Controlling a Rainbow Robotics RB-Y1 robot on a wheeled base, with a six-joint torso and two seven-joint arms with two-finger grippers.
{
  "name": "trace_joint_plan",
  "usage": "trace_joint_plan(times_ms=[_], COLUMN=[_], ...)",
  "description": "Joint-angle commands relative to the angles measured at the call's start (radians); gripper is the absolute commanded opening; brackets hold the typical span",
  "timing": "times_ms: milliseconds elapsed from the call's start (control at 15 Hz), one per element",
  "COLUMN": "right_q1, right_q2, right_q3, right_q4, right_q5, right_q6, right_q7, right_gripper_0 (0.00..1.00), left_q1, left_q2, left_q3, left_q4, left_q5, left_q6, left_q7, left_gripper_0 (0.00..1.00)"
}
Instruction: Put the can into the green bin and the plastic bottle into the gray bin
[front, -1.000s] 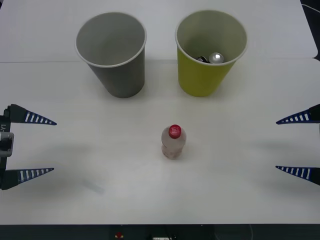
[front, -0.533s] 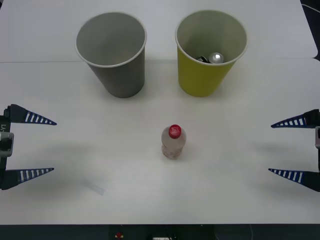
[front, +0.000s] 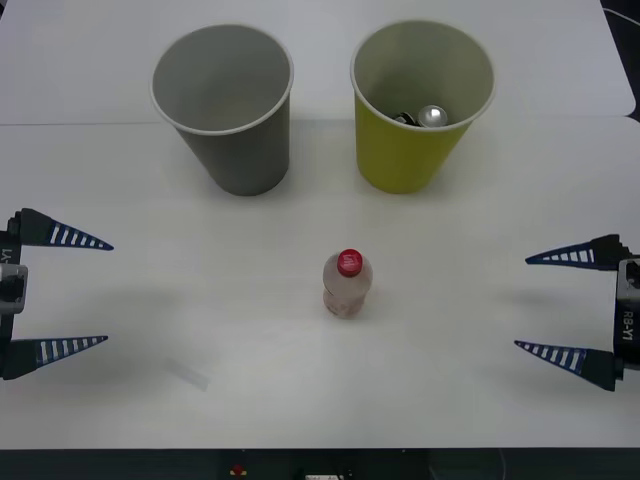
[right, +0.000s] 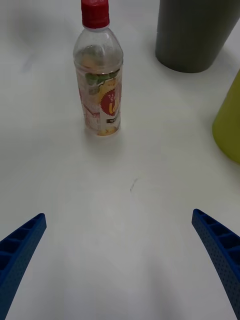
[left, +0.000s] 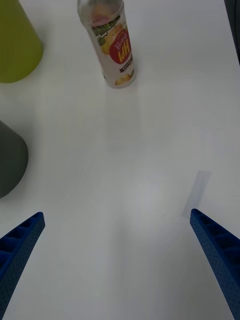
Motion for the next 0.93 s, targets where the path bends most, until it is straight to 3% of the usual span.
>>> trace_joint_plan(times_ms=[67, 400, 933], right_q1=[-0.037, -0.050, -0.137], right_q2=[0.049, 0.137, 0.325], right_q3=[0.000, 0.017, 0.086], right_q4=[0.058, 0.078, 0.253], right_q5=[0.000, 0.006, 0.006], right_q6=[-0.044, -0.046, -0.046], right_q7=[0.019, 0.056, 0.166], right_gripper_0=[1.00, 1.00, 1.00], left_q1=[0.000, 0.000, 0.000], left_q2=[0.000, 0.000, 0.000], left_q3=[0.000, 0.000, 0.000], left_q4=[0.000, 0.000, 0.000], left_q5=[0.000, 0.000, 0.000], left_q6=[0.000, 0.000, 0.000], left_q7=[0.000, 0.000, 0.000], left_gripper_0=[1.00, 1.00, 1.00])
